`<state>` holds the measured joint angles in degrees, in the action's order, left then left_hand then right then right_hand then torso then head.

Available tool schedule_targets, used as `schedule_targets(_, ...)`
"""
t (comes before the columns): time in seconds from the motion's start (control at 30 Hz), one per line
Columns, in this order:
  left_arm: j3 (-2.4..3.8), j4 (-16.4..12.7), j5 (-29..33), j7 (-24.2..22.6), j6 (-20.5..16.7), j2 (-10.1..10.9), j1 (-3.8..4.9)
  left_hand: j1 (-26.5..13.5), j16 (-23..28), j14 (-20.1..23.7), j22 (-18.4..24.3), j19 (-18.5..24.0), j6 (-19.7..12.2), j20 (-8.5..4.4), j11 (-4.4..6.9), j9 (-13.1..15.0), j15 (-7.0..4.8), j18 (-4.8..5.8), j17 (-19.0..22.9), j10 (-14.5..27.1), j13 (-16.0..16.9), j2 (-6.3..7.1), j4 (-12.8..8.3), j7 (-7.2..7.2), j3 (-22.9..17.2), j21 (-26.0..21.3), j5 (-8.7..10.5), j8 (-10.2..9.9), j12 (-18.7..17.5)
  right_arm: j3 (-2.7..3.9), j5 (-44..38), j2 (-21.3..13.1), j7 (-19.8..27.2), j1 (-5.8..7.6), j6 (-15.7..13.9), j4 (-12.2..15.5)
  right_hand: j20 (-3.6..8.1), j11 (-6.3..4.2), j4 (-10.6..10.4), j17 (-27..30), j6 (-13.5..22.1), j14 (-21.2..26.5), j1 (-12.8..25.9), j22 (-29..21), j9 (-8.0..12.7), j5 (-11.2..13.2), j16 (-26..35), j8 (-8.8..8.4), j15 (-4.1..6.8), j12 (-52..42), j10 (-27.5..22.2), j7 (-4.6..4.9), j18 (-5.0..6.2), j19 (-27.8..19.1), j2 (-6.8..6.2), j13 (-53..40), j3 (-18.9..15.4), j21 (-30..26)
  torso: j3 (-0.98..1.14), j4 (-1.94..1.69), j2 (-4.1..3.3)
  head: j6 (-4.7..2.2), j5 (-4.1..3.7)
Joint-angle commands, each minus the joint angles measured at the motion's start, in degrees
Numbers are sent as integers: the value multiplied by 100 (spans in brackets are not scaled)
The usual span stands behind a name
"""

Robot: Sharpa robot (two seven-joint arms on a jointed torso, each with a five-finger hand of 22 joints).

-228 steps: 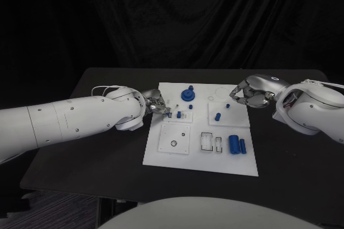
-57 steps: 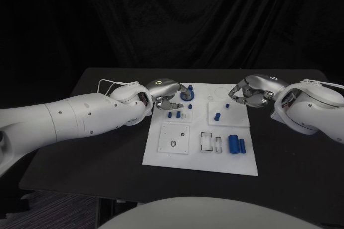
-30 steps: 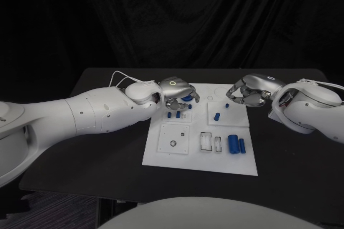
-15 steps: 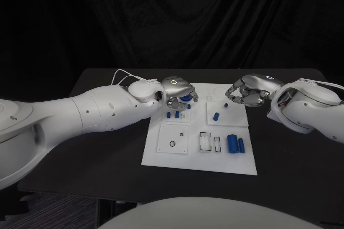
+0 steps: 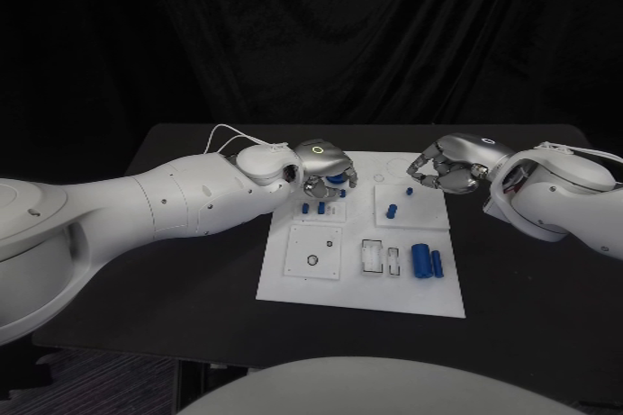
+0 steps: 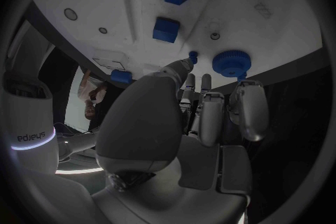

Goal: Assemble the parts on the task board

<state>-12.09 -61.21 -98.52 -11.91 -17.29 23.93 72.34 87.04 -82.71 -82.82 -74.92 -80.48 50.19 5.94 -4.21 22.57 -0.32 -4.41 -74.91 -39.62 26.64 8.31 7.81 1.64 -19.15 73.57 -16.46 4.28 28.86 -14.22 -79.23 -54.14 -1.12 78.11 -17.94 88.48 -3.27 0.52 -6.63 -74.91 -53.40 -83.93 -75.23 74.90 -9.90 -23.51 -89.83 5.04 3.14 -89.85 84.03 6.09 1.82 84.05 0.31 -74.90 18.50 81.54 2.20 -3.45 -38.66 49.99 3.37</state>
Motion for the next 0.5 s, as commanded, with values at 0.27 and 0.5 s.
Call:
schedule_targets(0.27, 4, 81, -28, -92, 228, -75, -8, -15, -36, 18, -998, 8, 131, -43, 24, -38, -18, 54, -134, -154, 44, -53, -78, -15, -41, 4, -18, 54, 113, 4, -1, 6, -24, -14, -52, 2, 10, -13, -10, -1509, -2, -607, 72, 1221, 0, -24, -17, -15, 4, -15, 597, -17, 36, 159, -6, -1510, 35, -3, 0, 1, -6, 1, 5)
schedule_targets(0.5, 4, 133, -28, -116, 221, -119, -32, 3, -38, 23, -999, 7, 147, -54, 40, -59, -28, 54, -127, -207, 50, -62, -105, -41, -69, 2, -62, 50, 139, 4, -1, 7, -22, -14, -55, 8, 10, -13, -10, -1509, -2, -607, 72, 1221, 0, -24, -17, -15, 4, -15, 597, -17, 36, 159, -6, -1510, 35, -3, 0, 4, -5, 1, 2)
